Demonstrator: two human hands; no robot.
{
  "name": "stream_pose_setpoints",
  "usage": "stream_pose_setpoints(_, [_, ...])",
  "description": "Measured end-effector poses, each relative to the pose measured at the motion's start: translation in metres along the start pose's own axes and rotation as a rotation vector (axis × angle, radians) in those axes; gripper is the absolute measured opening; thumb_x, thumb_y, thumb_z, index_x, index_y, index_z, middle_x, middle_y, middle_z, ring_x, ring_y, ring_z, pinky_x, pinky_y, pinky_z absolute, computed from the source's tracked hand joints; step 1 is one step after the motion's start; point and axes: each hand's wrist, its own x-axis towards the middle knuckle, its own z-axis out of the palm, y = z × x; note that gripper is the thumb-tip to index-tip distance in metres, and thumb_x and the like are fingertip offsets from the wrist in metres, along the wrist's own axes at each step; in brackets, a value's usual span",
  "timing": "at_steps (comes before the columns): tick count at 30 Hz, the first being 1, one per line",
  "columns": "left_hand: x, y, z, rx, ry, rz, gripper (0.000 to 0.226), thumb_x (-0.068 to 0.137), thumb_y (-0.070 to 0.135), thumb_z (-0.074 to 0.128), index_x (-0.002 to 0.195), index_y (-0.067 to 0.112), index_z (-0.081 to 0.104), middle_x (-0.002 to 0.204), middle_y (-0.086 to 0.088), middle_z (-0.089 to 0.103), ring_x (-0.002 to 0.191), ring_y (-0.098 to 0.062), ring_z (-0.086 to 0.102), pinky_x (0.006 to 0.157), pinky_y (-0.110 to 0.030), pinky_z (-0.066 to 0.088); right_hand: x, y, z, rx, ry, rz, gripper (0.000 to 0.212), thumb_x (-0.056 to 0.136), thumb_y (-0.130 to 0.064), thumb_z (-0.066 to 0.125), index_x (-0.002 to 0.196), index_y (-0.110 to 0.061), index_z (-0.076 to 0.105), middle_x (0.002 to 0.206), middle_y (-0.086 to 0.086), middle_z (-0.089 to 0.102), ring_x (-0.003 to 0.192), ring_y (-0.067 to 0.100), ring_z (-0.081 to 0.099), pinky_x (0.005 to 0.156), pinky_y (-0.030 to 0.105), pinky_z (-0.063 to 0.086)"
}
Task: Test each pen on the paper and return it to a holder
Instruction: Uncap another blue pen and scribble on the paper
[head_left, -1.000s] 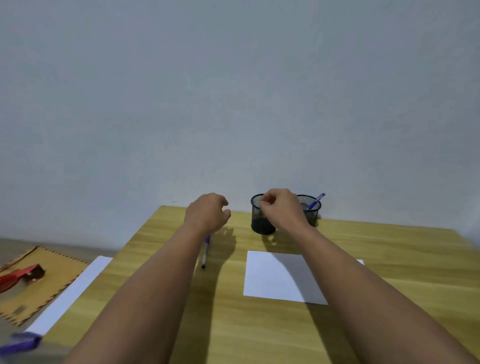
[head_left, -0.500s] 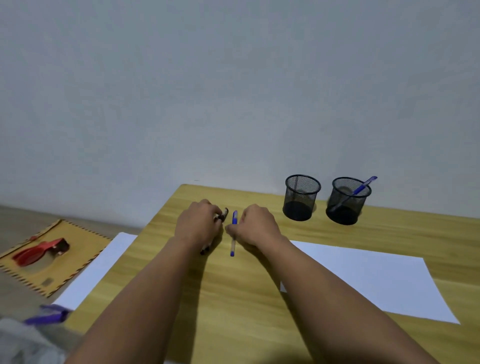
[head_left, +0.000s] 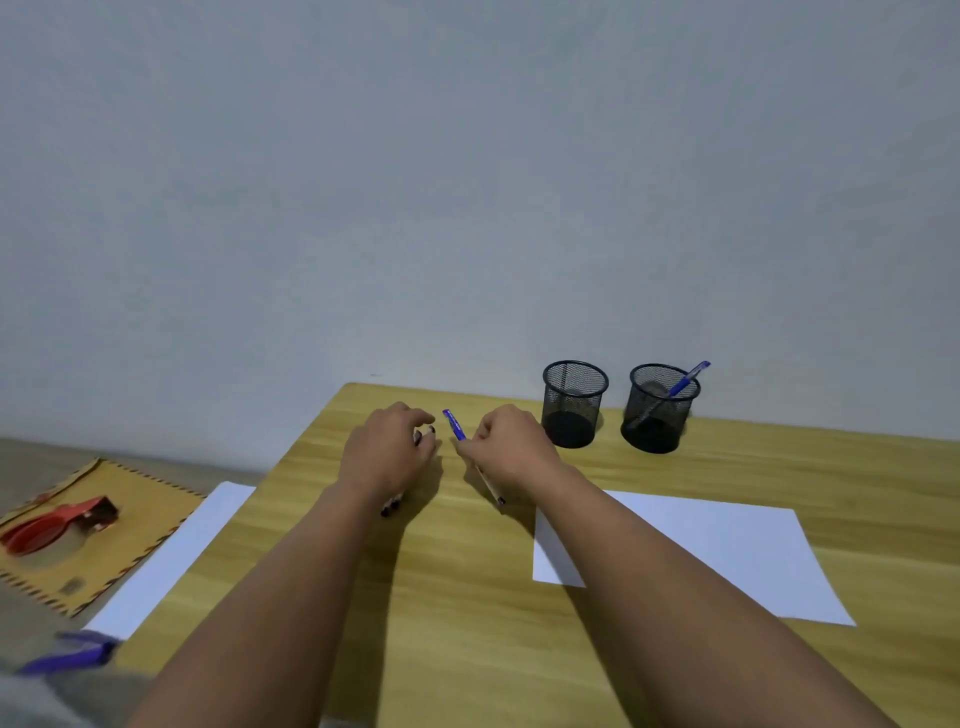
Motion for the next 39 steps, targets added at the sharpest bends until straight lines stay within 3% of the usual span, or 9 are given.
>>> stream_pose_setpoints(4, [-0.008, 0.022, -0.021, -0.180, -0.085, 0.112, 0.054, 0.095, 0.027, 0.064, 0.147, 0.030, 0.051, 0.132, 0.008, 0.062, 0.110, -0.014, 0.062, 0.091, -0.038, 0.054, -0.020, 0.004, -0.030, 0.189, -0.062, -0.037, 0.027, 0.091, -0.020, 0.073, 0.065, -0.013, 0.070, 0.076, 0.008, 0.081, 0.053, 0.006, 0.066, 0.067, 0.033, 0.058])
stream_pose_setpoints(7, [-0.015, 0.040, -0.037, -0.288, -0.054, 0.160, 0.061, 0.093, 0.022, 0.069, 0.150, 0.031, 0.048, 0.127, 0.013, 0.062, 0.104, -0.012, 0.065, 0.090, -0.032, 0.053, -0.038, 0.009, -0.059, 0.323, -0.109, -0.023, 0.017, 0.096, -0.019, 0.073, 0.080, -0.011, 0.075, 0.081, 0.008, 0.080, 0.049, 0.003, 0.061, 0.055, 0.024, 0.052])
stream_pose_setpoints(9, [-0.017, 0.055, -0.047, -0.343, -0.066, 0.172, 0.048, 0.092, 0.021, 0.072, 0.138, 0.029, 0.061, 0.118, 0.015, 0.067, 0.096, -0.008, 0.067, 0.085, -0.029, 0.053, -0.052, 0.012, -0.079, 0.374, -0.122, 0.002, 0.013, 0.096, -0.024, 0.075, 0.087, -0.015, 0.078, 0.081, 0.000, 0.079, 0.059, 0.006, 0.065, 0.054, 0.020, 0.051])
stream_pose_setpoints(12, [-0.021, 0.078, -0.056, -0.408, -0.108, 0.164, 0.016, 0.088, 0.021, 0.077, 0.103, 0.026, 0.079, 0.090, 0.015, 0.074, 0.074, -0.005, 0.065, 0.070, -0.024, 0.047, -0.070, 0.019, -0.108, 0.510, -0.139, 0.044, 0.014, 0.097, -0.023, 0.077, 0.099, -0.009, 0.080, 0.084, 0.001, 0.079, 0.060, 0.008, 0.066, 0.055, 0.021, 0.050])
stream_pose_setpoints(18, [-0.034, 0.109, -0.063, -0.543, -0.236, 0.160, 0.006, 0.088, 0.020, 0.078, 0.092, 0.018, 0.082, 0.075, -0.004, 0.076, 0.067, -0.010, 0.064, 0.071, -0.030, 0.051, -0.102, 0.042, -0.140, 1.144, -0.228, 0.224, 0.021, 0.096, -0.033, 0.080, 0.097, -0.012, 0.080, 0.094, 0.006, 0.081, 0.062, 0.009, 0.067, 0.054, 0.018, 0.052])
stream_pose_setpoints(22, [-0.046, 0.136, -0.057, -0.611, -0.290, 0.227, 0.008, 0.090, 0.019, 0.075, 0.092, 0.015, 0.081, 0.074, -0.004, 0.077, 0.064, -0.009, 0.065, 0.069, -0.025, 0.050, -0.112, 0.046, -0.129, 1.036, -0.086, 0.183, 0.015, 0.097, -0.031, 0.079, 0.094, -0.016, 0.080, 0.077, -0.002, 0.073, 0.054, 0.006, 0.060, 0.049, 0.017, 0.046])
stream_pose_setpoints(27, [-0.052, 0.153, -0.055, -0.699, -0.454, 0.184, 0.015, 0.099, 0.022, 0.065, 0.096, 0.013, 0.077, 0.084, -0.007, 0.079, 0.075, -0.017, 0.073, 0.070, -0.025, 0.050, -0.114, 0.046, -0.119, 1.008, 0.111, 0.203, 0.024, 0.107, -0.032, 0.063, 0.095, -0.015, 0.075, 0.064, -0.005, 0.066, 0.048, 0.007, 0.052, 0.046, 0.020, 0.041])
stream_pose_setpoints(33, [-0.055, 0.161, -0.048, -0.822, -0.569, 0.098, 0.026, 0.097, 0.029, 0.067, 0.095, 0.004, 0.074, 0.092, -0.014, 0.079, 0.082, -0.021, 0.074, 0.089, -0.043, 0.056, -0.110, 0.057, -0.109, 1.009, 0.162, 0.239, 0.028, 0.110, -0.033, 0.056, 0.096, -0.013, 0.069, 0.055, -0.005, 0.060, 0.042, 0.008, 0.046, 0.046, 0.021, 0.037])
stream_pose_setpoints(39, [-0.052, 0.164, -0.037, -0.836, -0.600, 0.048, 0.026, 0.101, 0.026, 0.061, 0.102, 0.003, 0.074, 0.094, -0.010, 0.079, 0.077, -0.014, 0.072, 0.088, -0.035, 0.058, -0.104, 0.067, -0.101, 0.997, 0.201, 0.239, 0.030, 0.111, -0.032, 0.054, 0.091, -0.014, 0.066, 0.052, -0.007, 0.059, 0.043, 0.008, 0.043, 0.047, 0.022, 0.033])
